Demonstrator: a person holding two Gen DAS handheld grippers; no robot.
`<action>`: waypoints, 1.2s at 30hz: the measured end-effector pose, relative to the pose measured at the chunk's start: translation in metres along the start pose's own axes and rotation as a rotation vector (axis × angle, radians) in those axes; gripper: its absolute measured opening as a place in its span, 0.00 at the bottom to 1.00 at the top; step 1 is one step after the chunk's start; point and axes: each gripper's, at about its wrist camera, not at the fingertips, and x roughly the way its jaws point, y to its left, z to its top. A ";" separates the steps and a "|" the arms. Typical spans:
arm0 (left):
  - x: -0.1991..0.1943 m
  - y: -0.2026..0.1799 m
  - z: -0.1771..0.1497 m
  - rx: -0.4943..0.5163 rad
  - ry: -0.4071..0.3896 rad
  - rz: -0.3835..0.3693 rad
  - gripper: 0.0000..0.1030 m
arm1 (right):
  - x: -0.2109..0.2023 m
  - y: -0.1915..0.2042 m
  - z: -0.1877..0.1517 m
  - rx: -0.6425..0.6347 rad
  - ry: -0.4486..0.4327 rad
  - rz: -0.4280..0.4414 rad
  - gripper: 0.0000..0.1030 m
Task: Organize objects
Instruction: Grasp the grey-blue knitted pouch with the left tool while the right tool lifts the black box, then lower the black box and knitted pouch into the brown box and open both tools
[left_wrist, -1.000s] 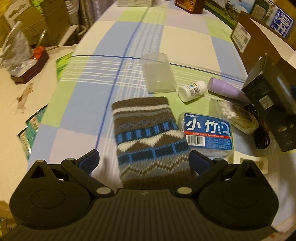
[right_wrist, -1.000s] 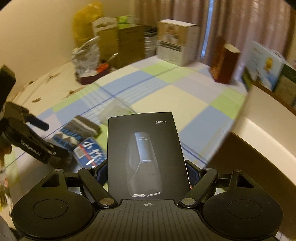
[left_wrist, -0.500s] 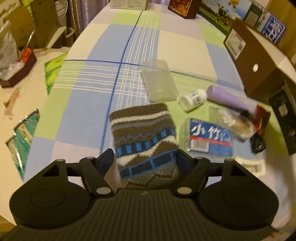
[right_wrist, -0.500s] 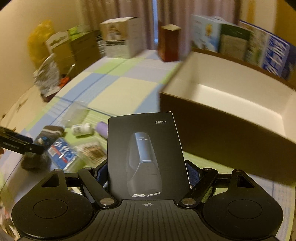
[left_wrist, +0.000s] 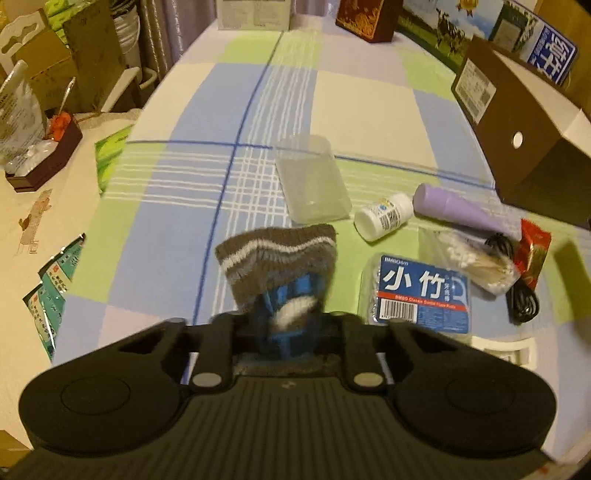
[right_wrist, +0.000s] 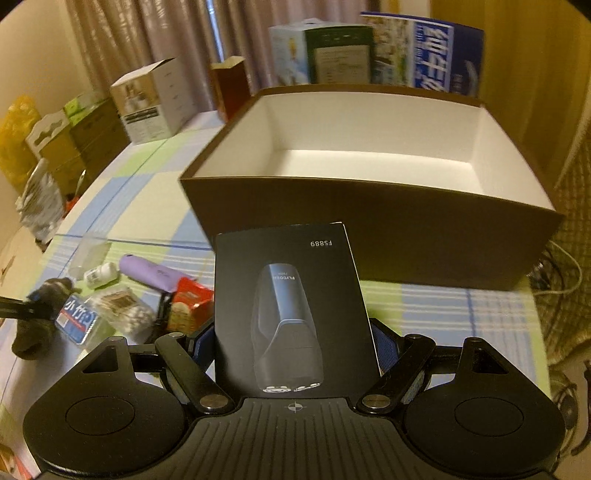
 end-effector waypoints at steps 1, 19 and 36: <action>-0.005 0.000 0.001 -0.002 -0.006 0.001 0.06 | -0.004 -0.005 0.000 0.009 -0.003 0.000 0.76; -0.084 -0.143 0.109 0.165 -0.283 -0.229 0.06 | -0.058 -0.087 0.086 0.104 -0.178 -0.007 0.76; 0.037 -0.330 0.224 0.305 -0.146 -0.217 0.07 | 0.068 -0.148 0.169 0.133 -0.026 -0.149 0.76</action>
